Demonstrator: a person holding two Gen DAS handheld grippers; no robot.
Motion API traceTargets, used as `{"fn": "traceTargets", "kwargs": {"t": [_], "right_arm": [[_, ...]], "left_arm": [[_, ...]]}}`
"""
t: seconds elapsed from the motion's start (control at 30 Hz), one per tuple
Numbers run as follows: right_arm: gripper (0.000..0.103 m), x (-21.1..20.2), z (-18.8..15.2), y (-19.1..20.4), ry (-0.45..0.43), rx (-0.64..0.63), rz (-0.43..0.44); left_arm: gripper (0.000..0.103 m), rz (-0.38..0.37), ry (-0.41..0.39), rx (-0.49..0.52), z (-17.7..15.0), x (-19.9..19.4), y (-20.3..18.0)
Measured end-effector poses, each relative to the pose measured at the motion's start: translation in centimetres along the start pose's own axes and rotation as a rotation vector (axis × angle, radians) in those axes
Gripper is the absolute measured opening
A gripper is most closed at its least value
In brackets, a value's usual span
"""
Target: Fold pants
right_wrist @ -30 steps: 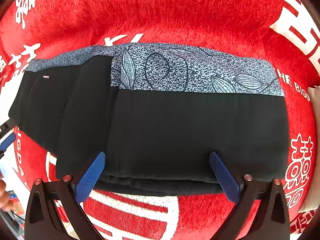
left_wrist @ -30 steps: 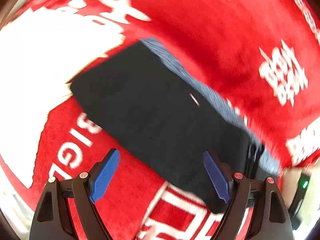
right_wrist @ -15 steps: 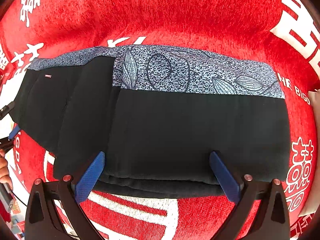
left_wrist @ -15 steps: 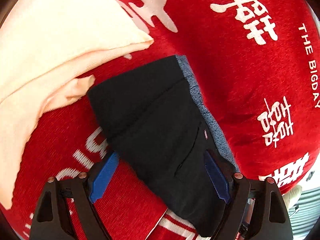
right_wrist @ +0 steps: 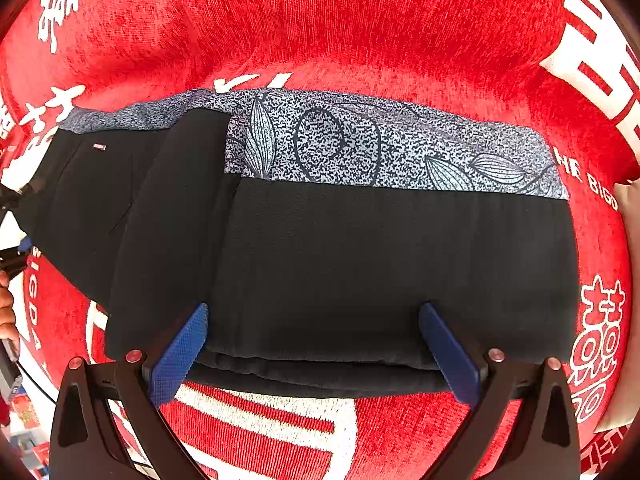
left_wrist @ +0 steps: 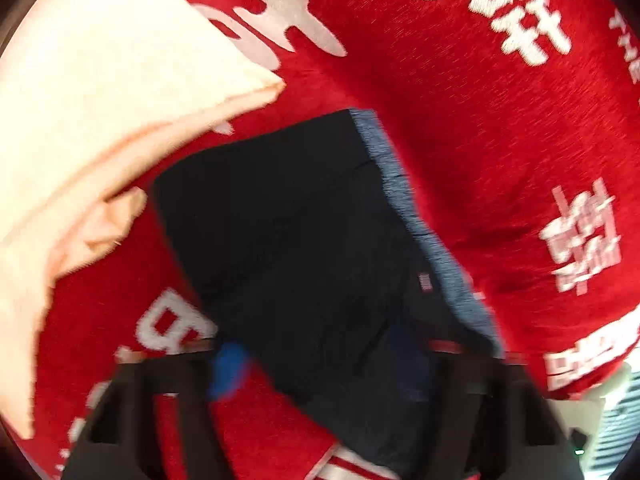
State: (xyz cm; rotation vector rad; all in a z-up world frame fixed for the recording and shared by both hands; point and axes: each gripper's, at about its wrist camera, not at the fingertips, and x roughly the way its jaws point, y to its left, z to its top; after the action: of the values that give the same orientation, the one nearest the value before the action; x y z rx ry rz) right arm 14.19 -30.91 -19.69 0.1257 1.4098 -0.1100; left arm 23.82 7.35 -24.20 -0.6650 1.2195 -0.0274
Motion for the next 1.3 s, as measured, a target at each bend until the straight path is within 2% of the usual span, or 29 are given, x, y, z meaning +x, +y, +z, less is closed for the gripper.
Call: {"fn": "traceTargets", "kwargs": {"t": [0.07,0.1,0.27,0.43,0.6,0.7,0.77,0.9,0.97,1.0,1.03,1.07,1.1,1.3], "right_arm": [[0.103,-0.5,0.4,0.1,0.009,0.005,0.008],[0.102,-1.0,0.7,0.2,0.012,0.011,0.028],[0.102,-4.4,4.0,2.8,0.006,-0.015,0.192],[0.102,-6.3,9.8,8.7,0.058,-0.111,0.382],[0.102,-6.0,15.5,16.9,0.152,-0.240,0.496],[0.102,-5.3,17.4,22.2,0.215,-0.340,0.497],[0.102,-3.7,17.8,25.4,0.298,-0.408,0.465],[0.102,-1.5,17.1,28.3,0.407,-0.490,0.394],[0.088,-0.2,16.8,28.5,0.465,-0.487,0.374],[0.051,0.4,16.6,28.3,0.486,-0.480,0.365],[0.032,0.8,16.5,27.9,0.493,-0.465,0.351],[0.023,0.9,16.5,27.3,0.481,-0.448,0.346],[0.018,0.6,16.5,26.7,0.460,-0.426,0.371],[0.016,-3.2,15.6,20.2,0.318,-0.311,0.544]], "left_arm": [[0.029,0.005,-0.004,0.013,0.0,-0.5,-0.1],[0.029,0.020,-0.014,0.043,0.0,-0.9,-0.3],[0.028,0.199,-0.141,0.407,-2.8,-3.1,-6.2],[0.028,0.283,-0.220,0.661,-5.7,-3.6,-10.3],[0.028,0.311,-0.246,0.748,-6.2,-3.7,-12.0],[0.028,0.324,-0.252,0.766,-6.3,-3.6,-12.5],[0.028,0.328,-0.255,0.774,-6.5,-3.6,-12.8],[0.028,0.340,-0.270,0.800,-7.1,-3.7,-13.2],[0.028,0.345,-0.281,0.821,-7.5,-3.6,-13.6],[0.028,0.346,-0.279,0.828,-7.6,-3.6,-13.7],[0.028,0.346,-0.263,0.826,-7.6,-3.4,-13.8],[0.028,0.340,-0.258,0.826,-7.8,-3.4,-13.9],[0.028,0.336,-0.266,0.837,-8.0,-3.6,-14.1],[0.028,0.257,-0.307,0.918,-10.3,-6.2,-17.8]]}}
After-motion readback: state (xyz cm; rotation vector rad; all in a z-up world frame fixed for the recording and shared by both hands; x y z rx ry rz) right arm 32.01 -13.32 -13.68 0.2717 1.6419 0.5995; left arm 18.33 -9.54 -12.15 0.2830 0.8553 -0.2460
